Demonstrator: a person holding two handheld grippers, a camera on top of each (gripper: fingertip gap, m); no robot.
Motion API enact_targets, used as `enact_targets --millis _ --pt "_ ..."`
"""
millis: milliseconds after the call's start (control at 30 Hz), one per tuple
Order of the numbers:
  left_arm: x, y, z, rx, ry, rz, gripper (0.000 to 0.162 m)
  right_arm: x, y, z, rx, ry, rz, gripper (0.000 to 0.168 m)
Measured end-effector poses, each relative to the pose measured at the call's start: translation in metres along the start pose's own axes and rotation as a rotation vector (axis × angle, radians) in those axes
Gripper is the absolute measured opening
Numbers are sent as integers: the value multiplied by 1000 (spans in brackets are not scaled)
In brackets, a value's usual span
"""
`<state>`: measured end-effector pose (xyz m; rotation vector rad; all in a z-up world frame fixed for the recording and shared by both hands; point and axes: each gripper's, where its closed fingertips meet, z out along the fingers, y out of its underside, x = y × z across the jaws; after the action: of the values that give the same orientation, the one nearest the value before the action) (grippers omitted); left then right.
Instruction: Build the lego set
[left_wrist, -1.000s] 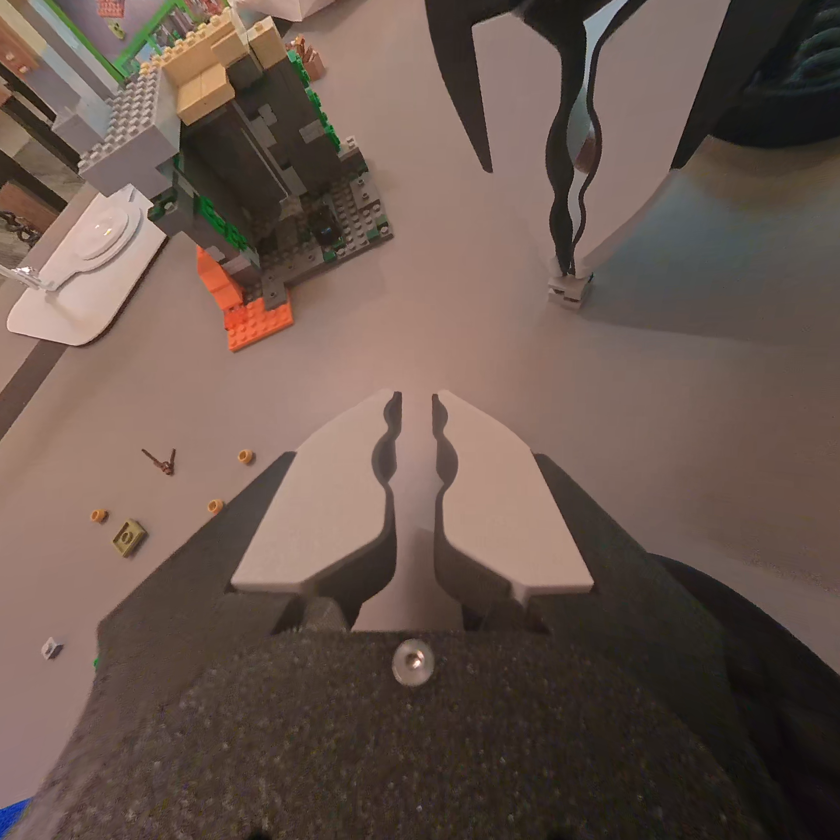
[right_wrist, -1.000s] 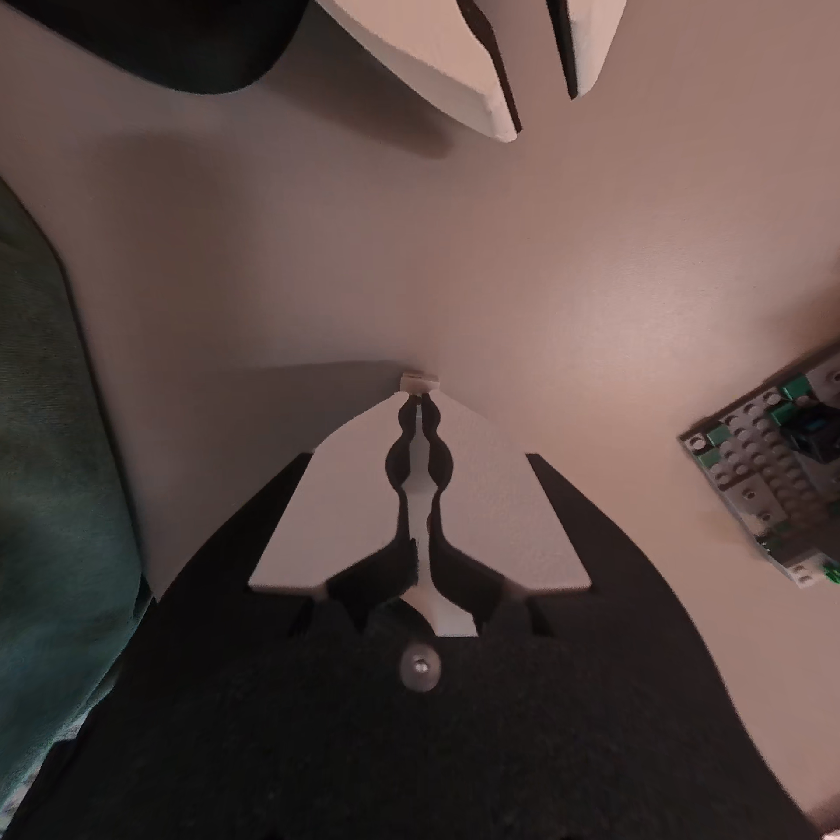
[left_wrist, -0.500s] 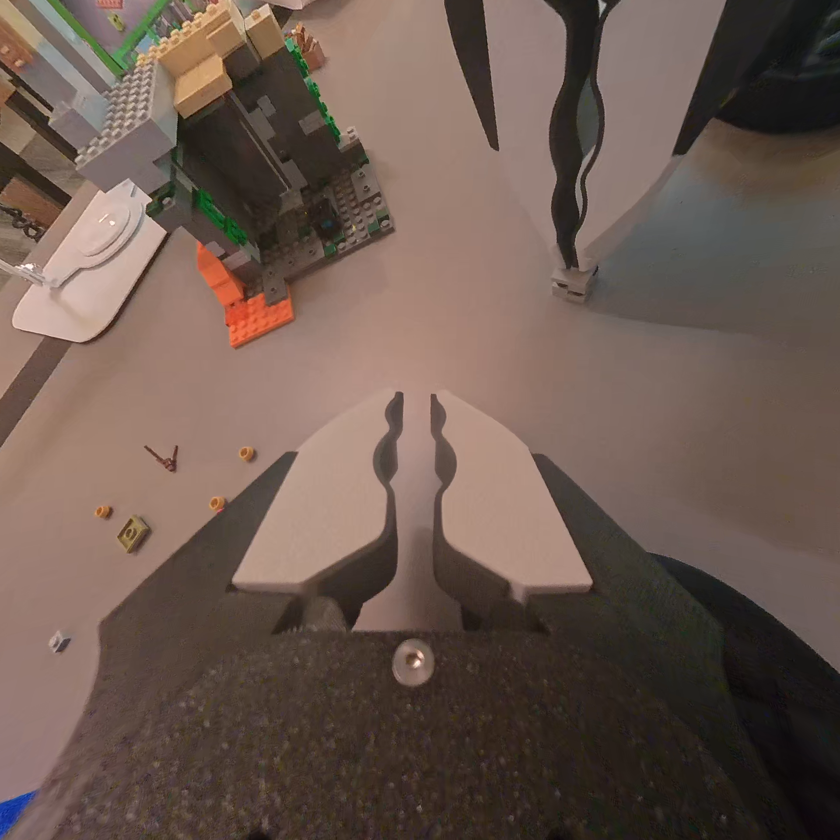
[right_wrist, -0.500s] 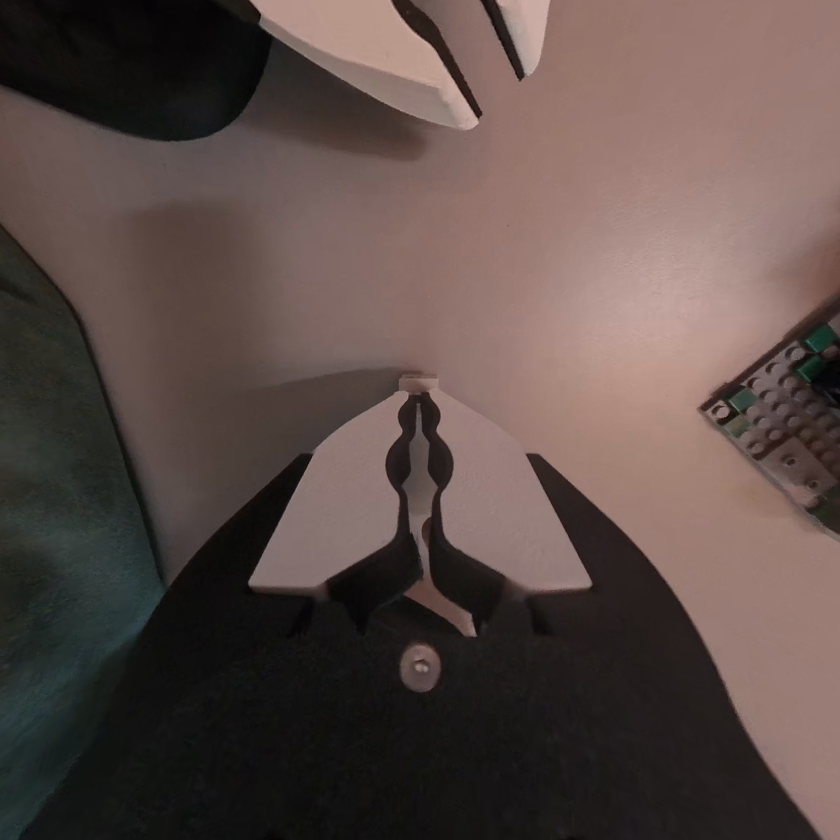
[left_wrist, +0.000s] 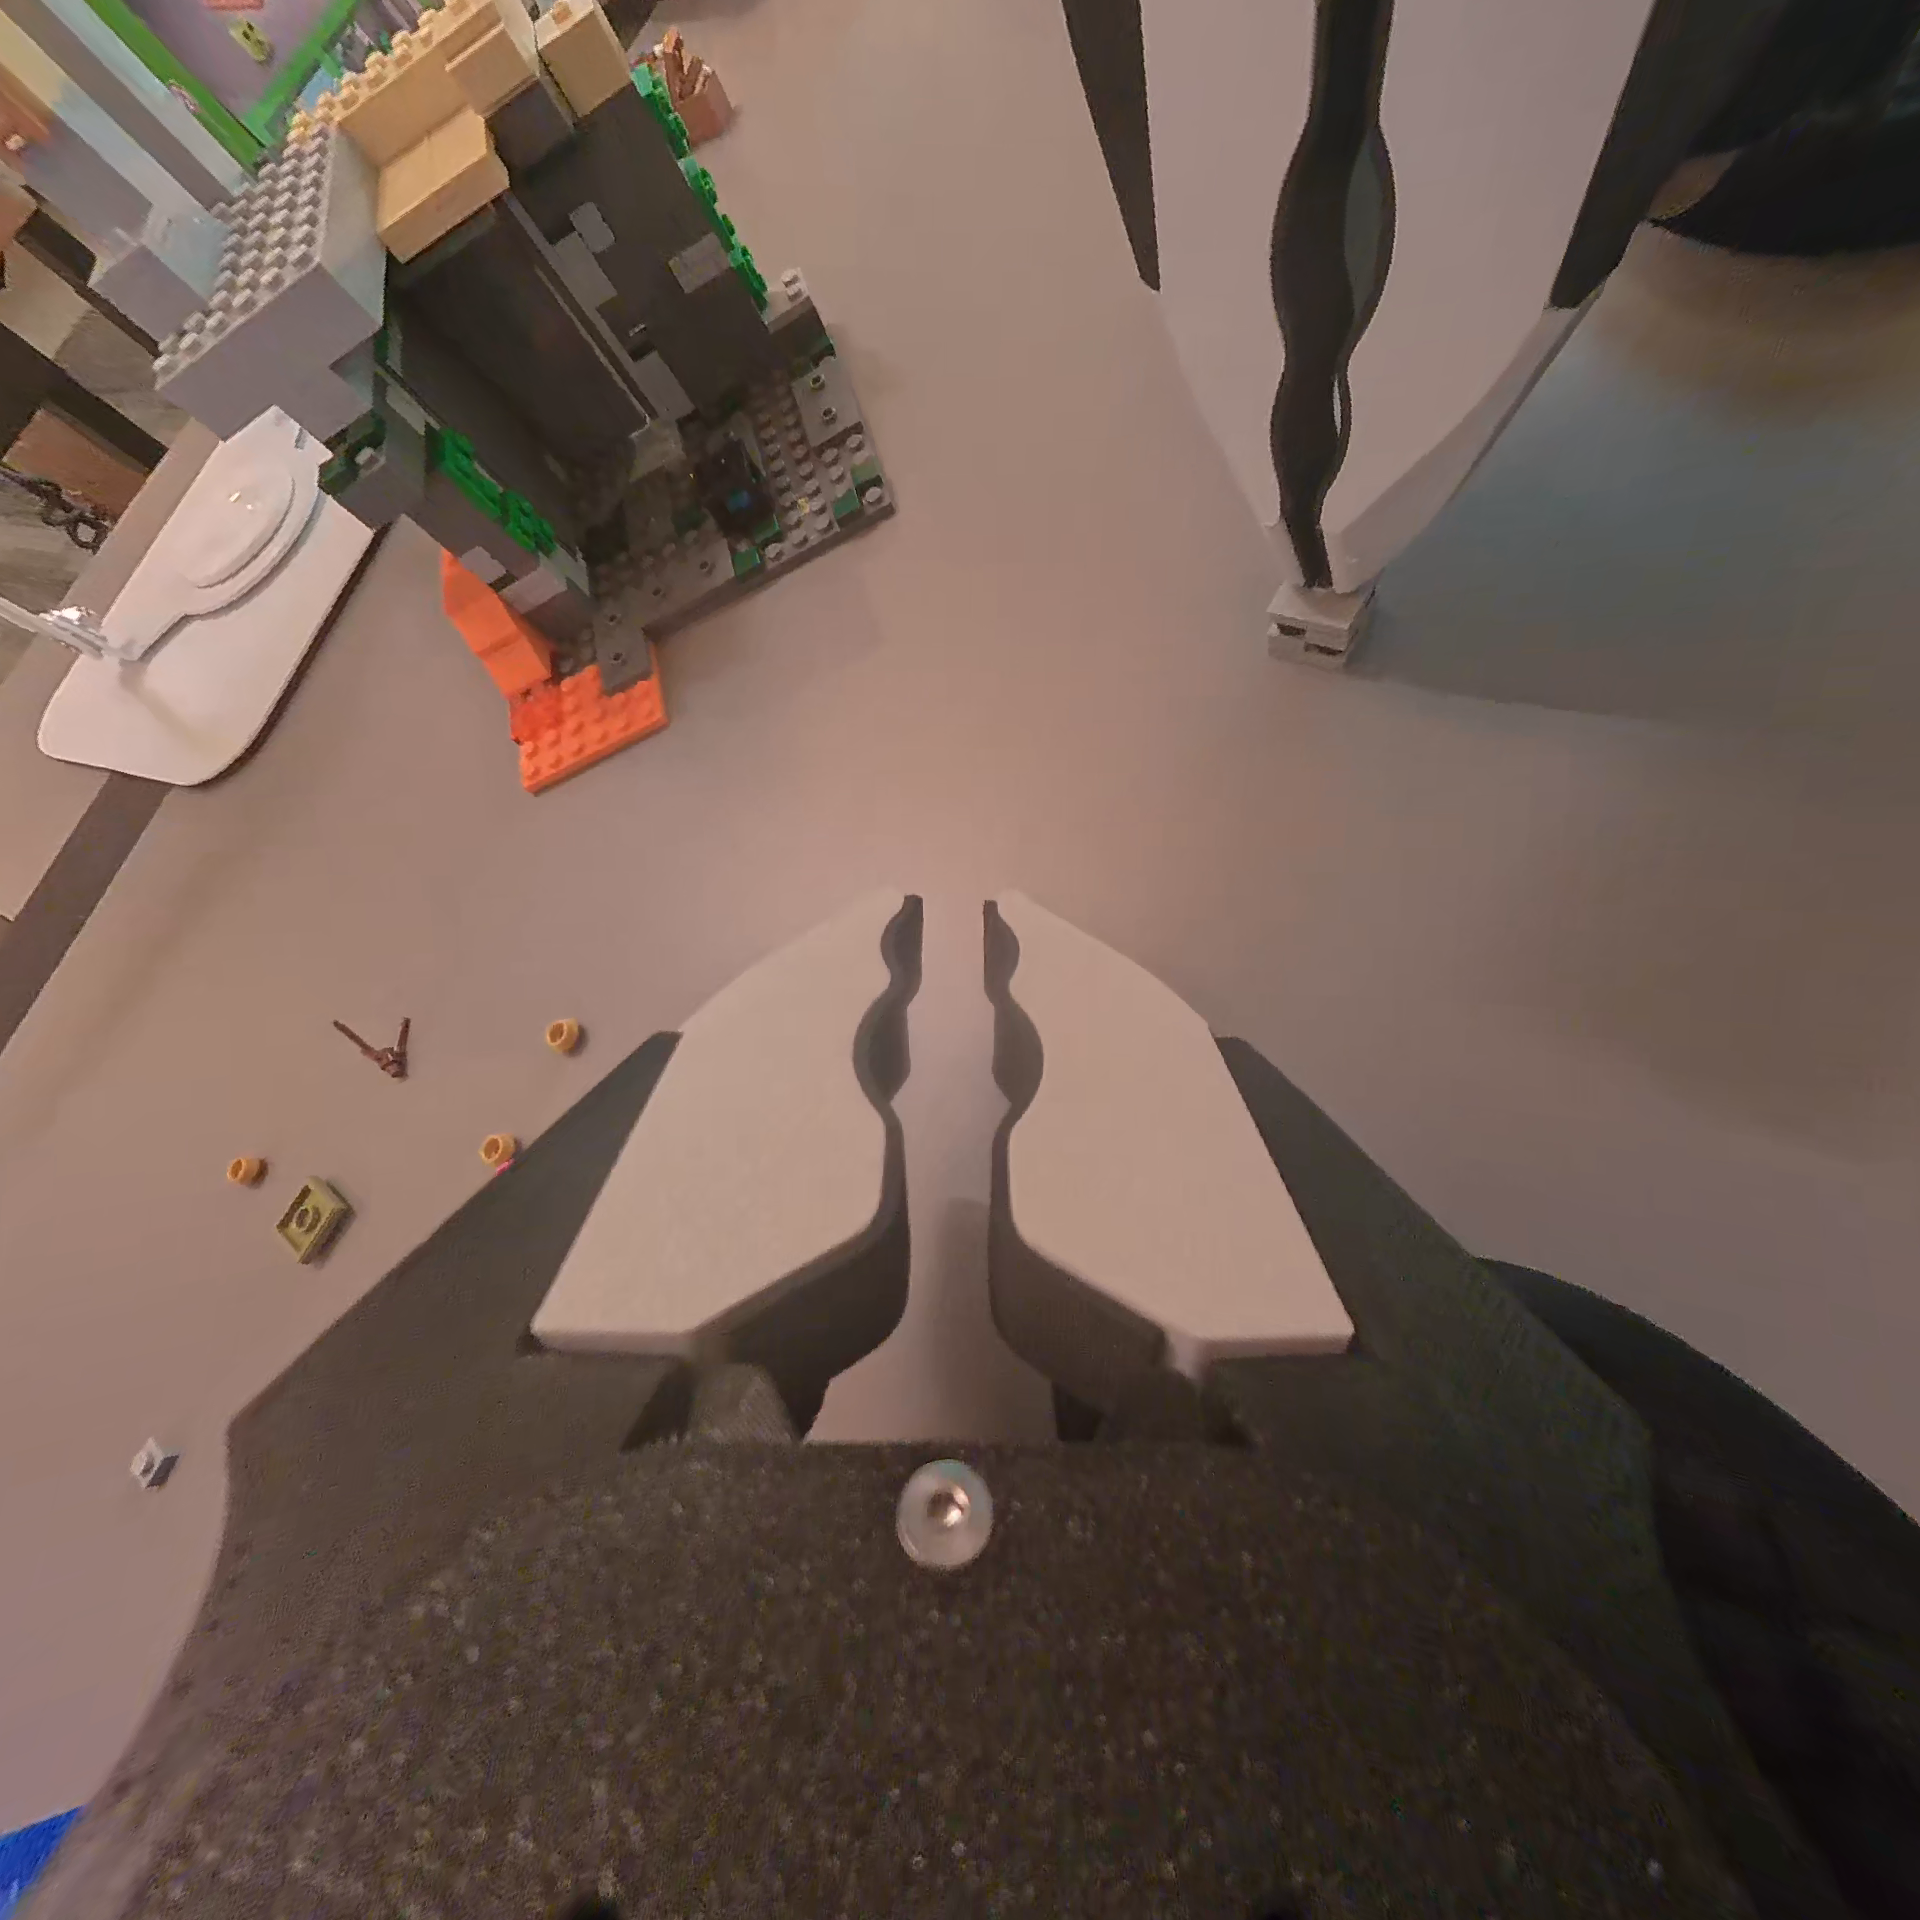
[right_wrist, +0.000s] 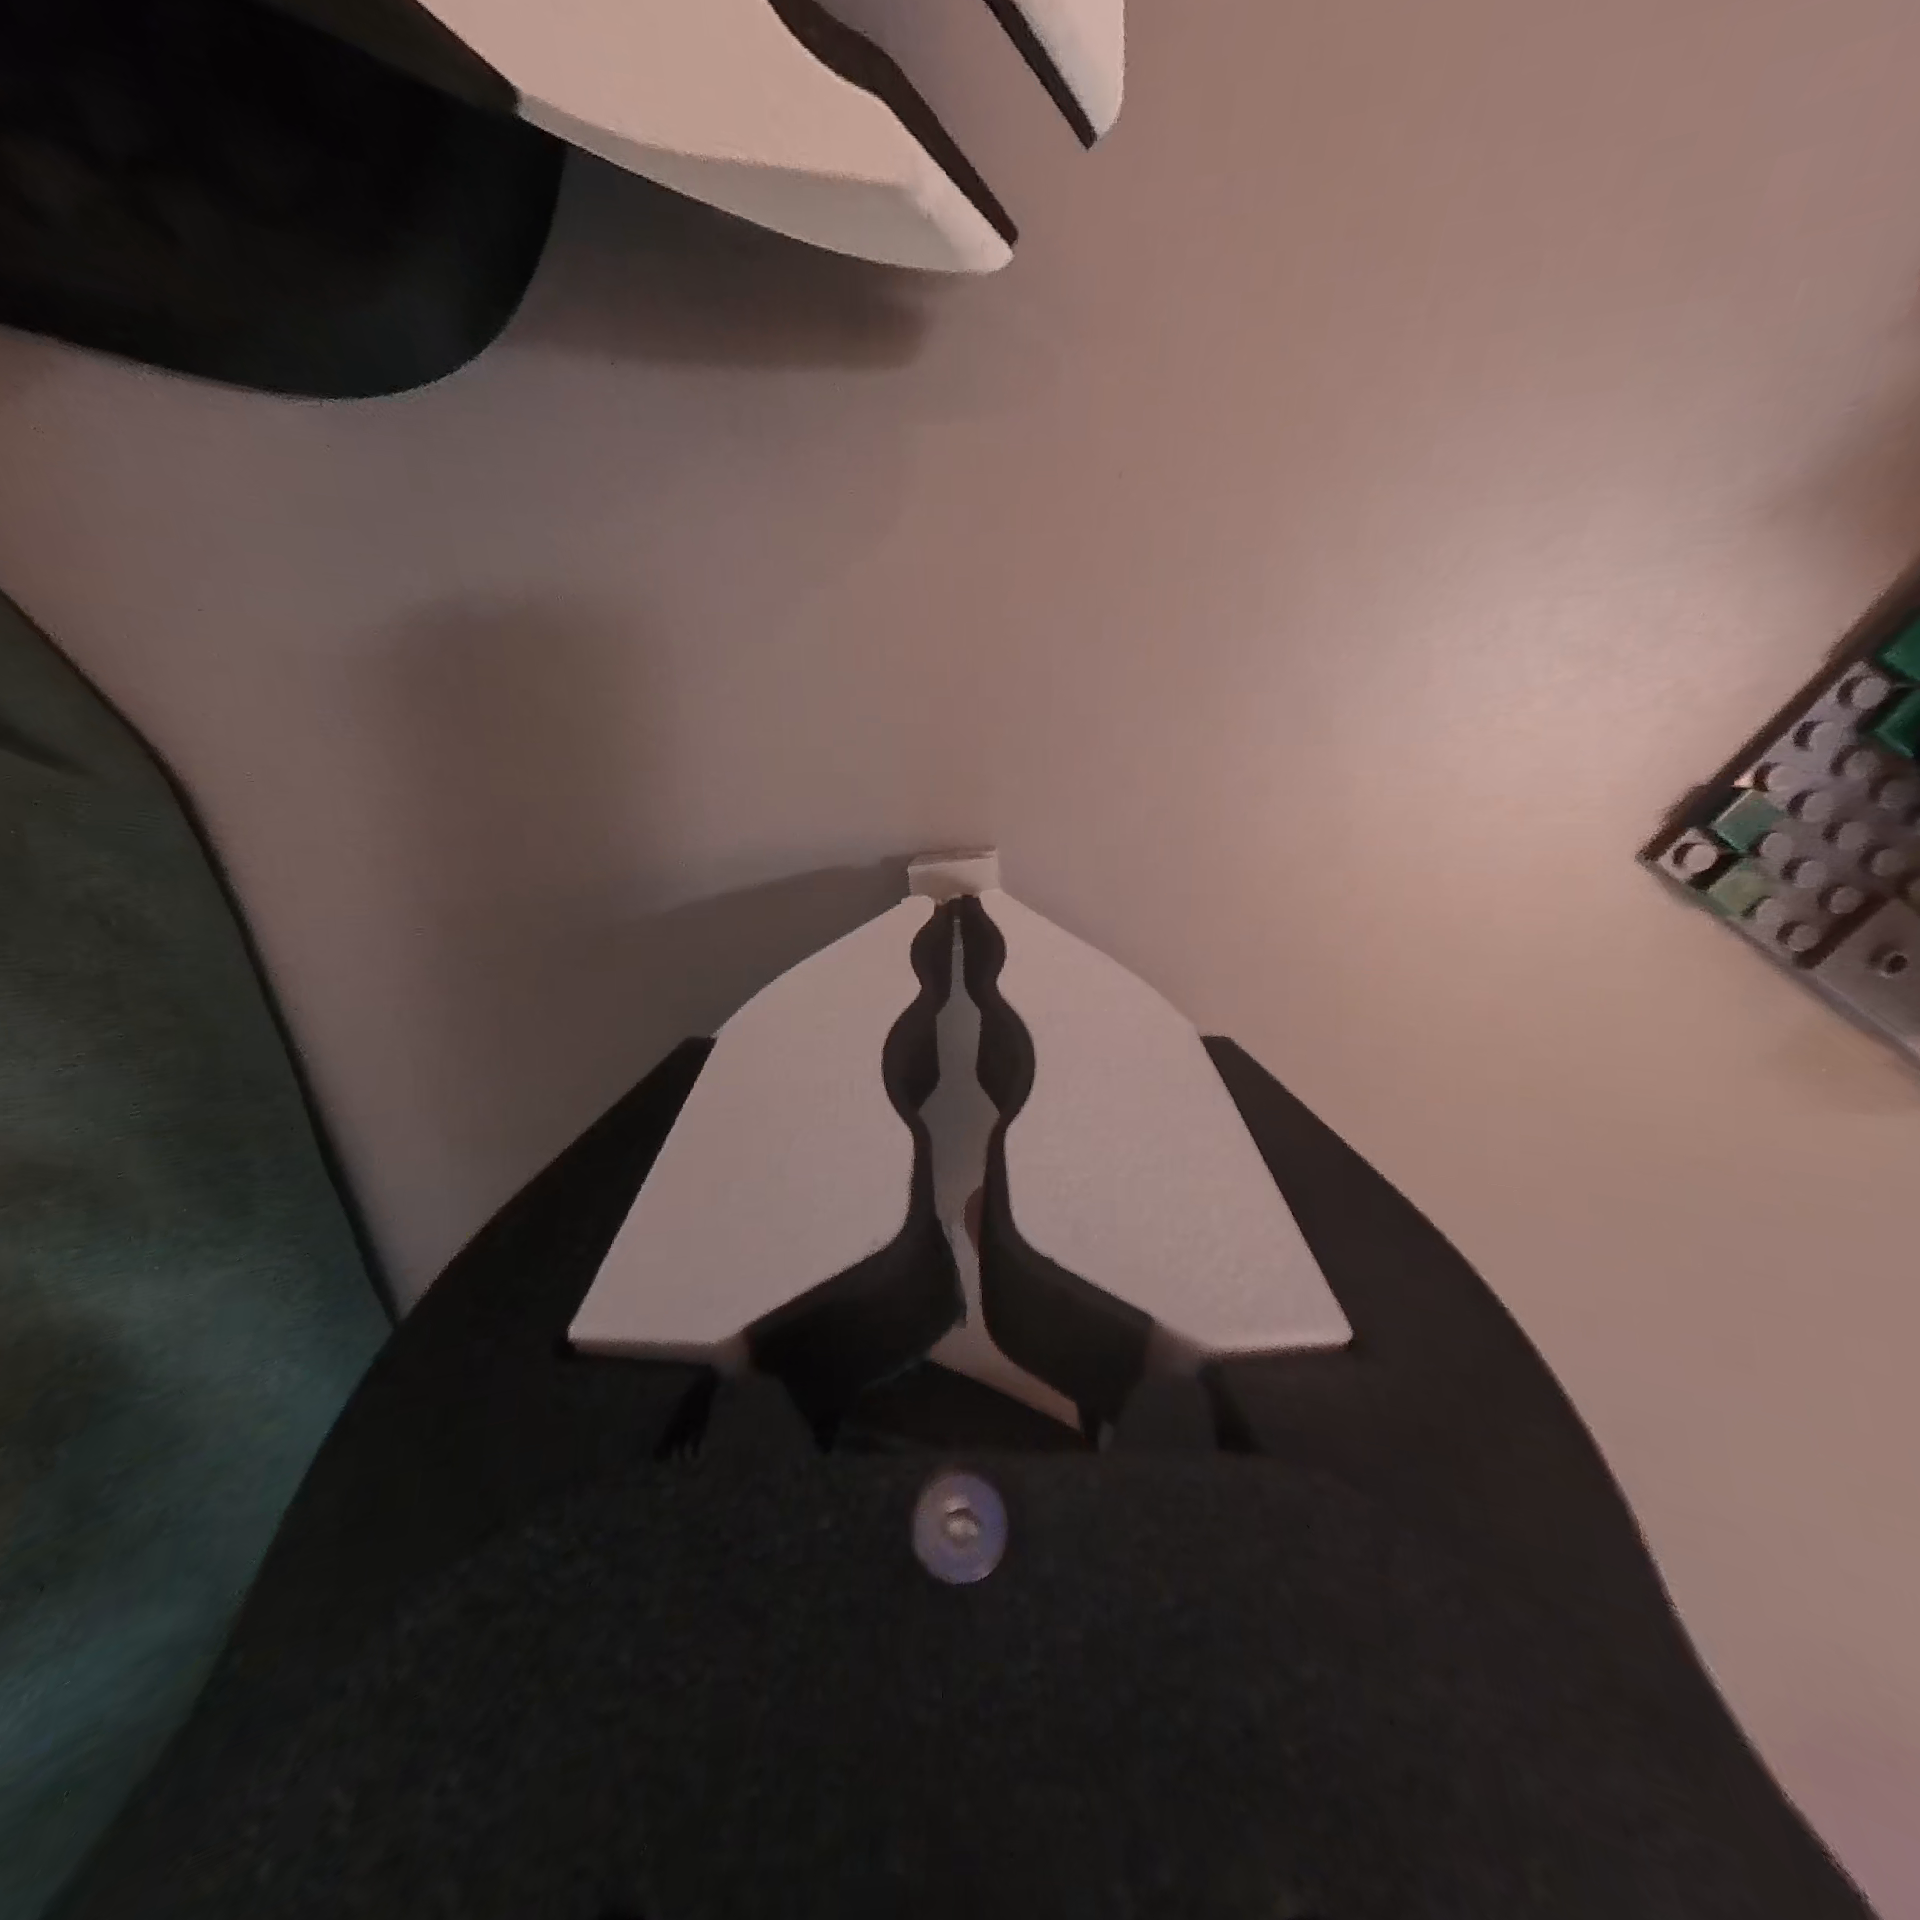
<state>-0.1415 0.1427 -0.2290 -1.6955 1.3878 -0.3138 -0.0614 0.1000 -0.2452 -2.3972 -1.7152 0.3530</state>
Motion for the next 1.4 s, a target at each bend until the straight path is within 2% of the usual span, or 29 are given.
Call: enact_targets --millis 533,700,833,900,1067,1233,1400 --pt "3 2 2 -12 5 18 10 0 -1 1 -136 -3 -131 2" --pt "1 1 1 -6 4 12 10 -1 -1 -1 -48 -5 -125 2" --pt "1 1 1 -6 7 6 10 -2 -8 -11 72 17 -143 32" --pt "1 1 1 -4 8 7 10 2 -6 -10 111 64 -159 41" --pt "2 1 1 -7 14 9 10 0 -3 -8 186 -1 -63 38" --pt "2 1 0 -2 15 18 10 -8 0 -6 196 -82 -63 29" --pt "3 -3 0 16 18 33 9 -23 -6 -6 278 -183 -109 28"
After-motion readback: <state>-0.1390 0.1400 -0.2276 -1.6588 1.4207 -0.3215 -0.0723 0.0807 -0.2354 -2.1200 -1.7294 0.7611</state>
